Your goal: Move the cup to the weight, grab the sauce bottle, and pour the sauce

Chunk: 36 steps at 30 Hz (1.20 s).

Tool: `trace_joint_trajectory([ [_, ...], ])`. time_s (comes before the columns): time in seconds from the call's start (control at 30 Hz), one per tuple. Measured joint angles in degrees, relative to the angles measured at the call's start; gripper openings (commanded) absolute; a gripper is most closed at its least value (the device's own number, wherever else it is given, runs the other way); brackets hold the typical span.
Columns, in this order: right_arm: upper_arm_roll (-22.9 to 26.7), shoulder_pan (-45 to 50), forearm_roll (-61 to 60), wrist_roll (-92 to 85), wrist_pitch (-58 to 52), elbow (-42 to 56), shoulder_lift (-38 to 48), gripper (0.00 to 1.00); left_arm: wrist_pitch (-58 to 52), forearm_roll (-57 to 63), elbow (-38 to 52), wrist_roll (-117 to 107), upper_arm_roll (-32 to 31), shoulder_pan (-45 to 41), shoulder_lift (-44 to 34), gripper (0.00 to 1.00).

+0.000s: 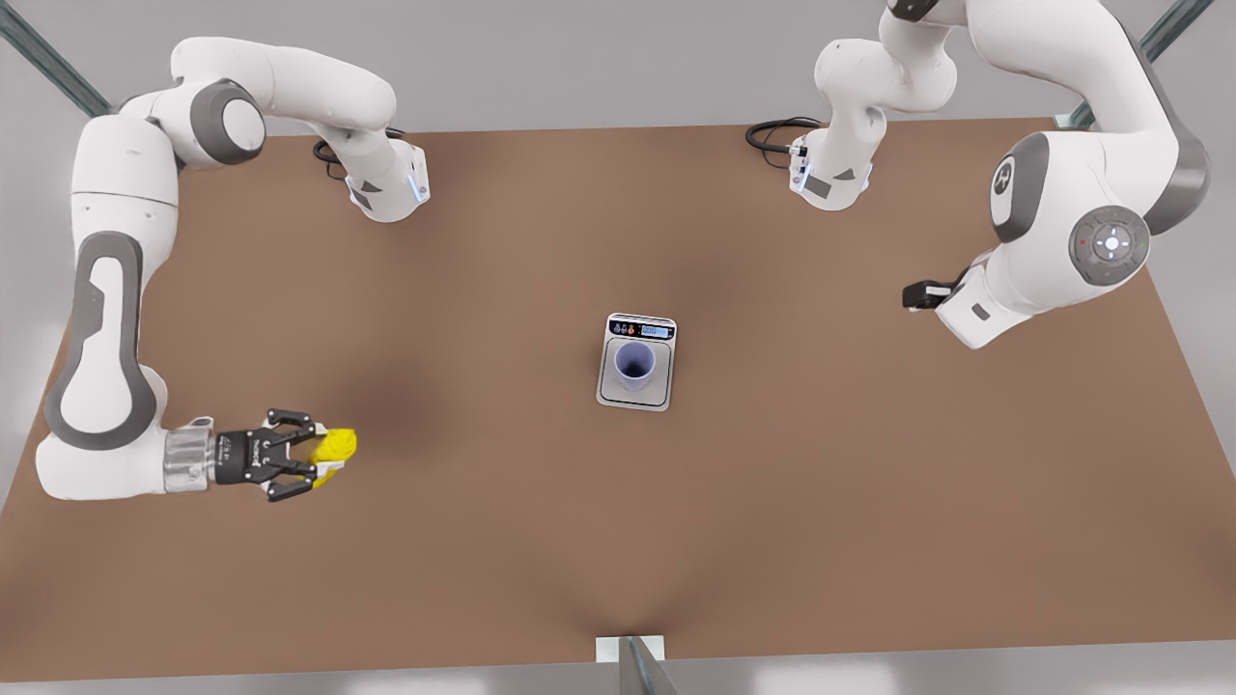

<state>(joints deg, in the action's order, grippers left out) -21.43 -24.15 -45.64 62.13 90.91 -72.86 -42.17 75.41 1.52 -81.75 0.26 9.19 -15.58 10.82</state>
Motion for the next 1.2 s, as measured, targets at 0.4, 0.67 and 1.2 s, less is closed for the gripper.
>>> trace_joint_trajectory([
  [0.4, -11.06, 10.29, 5.77, 17.81, 18.32, -6.07, 8.56, 0.66, -1.39, -0.09, -0.17, -0.17, -0.05, 0.03, 0.26, 1.0],
  [0.67, -24.44, 10.39, 19.02, 30.97, 28.61, -9.38, 9.5, 0.65, -1.85, -0.12, -0.17, 0.0, -0.05, 0.03, 0.17, 1.0],
  [1.2, -30.43, 17.54, 48.23, 42.42, 39.72, -17.68, 5.04, 0.65, -1.84, -0.09, -0.53, 0.12, -0.06, 0.03, 0.35, 1.0],
])
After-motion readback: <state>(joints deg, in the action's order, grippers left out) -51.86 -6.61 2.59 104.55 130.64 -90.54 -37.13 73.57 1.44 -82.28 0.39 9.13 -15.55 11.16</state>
